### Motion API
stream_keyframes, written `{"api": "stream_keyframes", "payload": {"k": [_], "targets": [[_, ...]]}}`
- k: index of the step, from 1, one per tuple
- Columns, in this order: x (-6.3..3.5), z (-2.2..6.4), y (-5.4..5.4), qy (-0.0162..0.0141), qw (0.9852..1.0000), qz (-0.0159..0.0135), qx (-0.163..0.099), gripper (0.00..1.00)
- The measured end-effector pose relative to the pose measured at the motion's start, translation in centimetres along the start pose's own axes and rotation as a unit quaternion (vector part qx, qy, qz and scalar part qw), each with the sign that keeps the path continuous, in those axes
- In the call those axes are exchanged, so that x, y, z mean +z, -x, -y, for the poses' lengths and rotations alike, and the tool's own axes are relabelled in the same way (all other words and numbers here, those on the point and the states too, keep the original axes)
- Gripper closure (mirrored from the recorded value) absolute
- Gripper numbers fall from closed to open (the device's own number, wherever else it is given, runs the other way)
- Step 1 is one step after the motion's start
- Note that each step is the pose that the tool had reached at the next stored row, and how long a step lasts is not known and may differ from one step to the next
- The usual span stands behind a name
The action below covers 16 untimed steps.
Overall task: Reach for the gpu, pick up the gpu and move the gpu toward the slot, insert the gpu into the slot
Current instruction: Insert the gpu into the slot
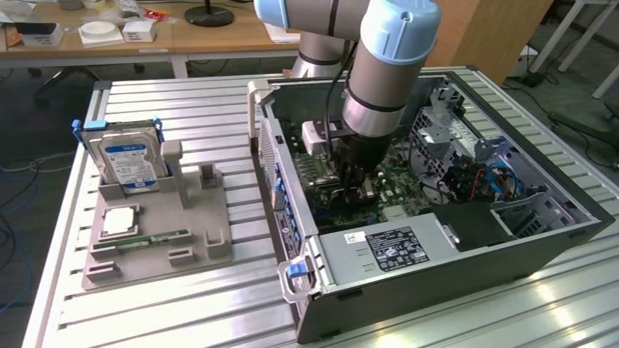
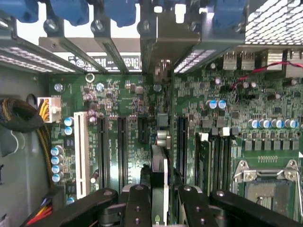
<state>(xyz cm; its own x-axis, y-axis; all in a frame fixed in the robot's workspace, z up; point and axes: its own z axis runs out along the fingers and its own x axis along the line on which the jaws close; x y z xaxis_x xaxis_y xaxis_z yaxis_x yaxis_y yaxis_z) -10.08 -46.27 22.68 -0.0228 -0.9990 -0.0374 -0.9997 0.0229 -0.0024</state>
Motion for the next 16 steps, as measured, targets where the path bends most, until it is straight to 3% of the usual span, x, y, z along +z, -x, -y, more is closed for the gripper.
{"api": "stream_keyframes", "payload": {"k": [16], "targets": [[0.03, 0.01, 0.01, -0.0001, 1.0000, 0.0004, 0.000, 0.73]]}}
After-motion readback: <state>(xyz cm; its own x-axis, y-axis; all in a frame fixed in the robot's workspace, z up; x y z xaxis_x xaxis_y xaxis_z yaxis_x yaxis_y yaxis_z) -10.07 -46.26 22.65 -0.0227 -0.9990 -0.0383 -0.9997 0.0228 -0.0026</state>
